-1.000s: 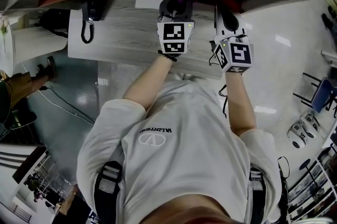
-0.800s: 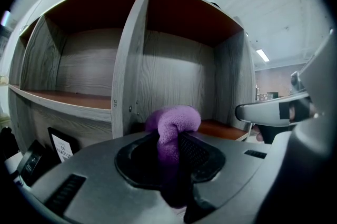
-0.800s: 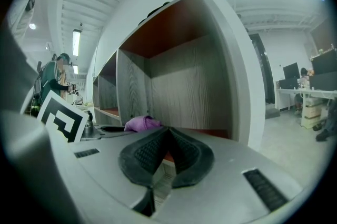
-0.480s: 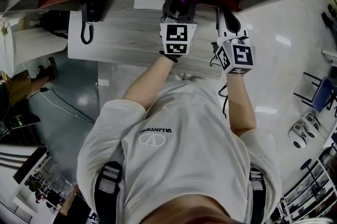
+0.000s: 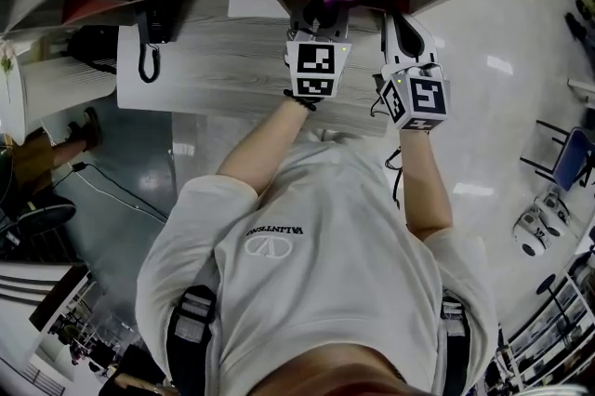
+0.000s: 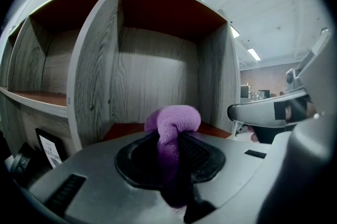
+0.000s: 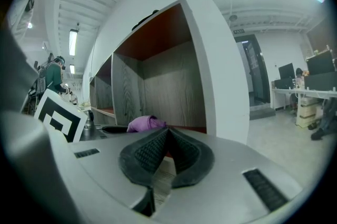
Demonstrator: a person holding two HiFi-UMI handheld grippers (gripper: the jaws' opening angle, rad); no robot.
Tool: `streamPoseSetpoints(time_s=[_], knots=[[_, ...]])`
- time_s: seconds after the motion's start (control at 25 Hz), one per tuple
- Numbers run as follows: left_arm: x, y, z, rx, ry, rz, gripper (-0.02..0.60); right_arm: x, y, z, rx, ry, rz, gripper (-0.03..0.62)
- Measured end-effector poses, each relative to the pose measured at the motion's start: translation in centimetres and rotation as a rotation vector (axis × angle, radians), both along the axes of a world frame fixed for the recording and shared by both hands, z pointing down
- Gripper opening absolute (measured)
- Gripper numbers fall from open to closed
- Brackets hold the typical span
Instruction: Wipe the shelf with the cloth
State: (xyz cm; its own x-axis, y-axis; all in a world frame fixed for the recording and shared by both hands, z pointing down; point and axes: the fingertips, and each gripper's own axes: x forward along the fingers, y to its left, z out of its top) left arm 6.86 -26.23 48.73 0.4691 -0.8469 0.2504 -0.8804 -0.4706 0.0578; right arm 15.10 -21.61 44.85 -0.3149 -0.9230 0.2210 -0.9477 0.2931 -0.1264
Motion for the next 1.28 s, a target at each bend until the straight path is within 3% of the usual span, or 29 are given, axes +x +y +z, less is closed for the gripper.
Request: streamPoseSetpoints(time_s=[1.0, 1.28], knots=[[6.4, 1.4, -0.5, 0.007, -0.01, 0.048, 0.083, 4.4, 1.5, -0.6, 0.005, -0.023, 0.005, 0.0], [7.1, 1.3, -0.3, 0.001, -0.01, 0.068, 0.083, 4.0, 1.6, -0.5, 0.005, -0.028, -0.004, 0.0]])
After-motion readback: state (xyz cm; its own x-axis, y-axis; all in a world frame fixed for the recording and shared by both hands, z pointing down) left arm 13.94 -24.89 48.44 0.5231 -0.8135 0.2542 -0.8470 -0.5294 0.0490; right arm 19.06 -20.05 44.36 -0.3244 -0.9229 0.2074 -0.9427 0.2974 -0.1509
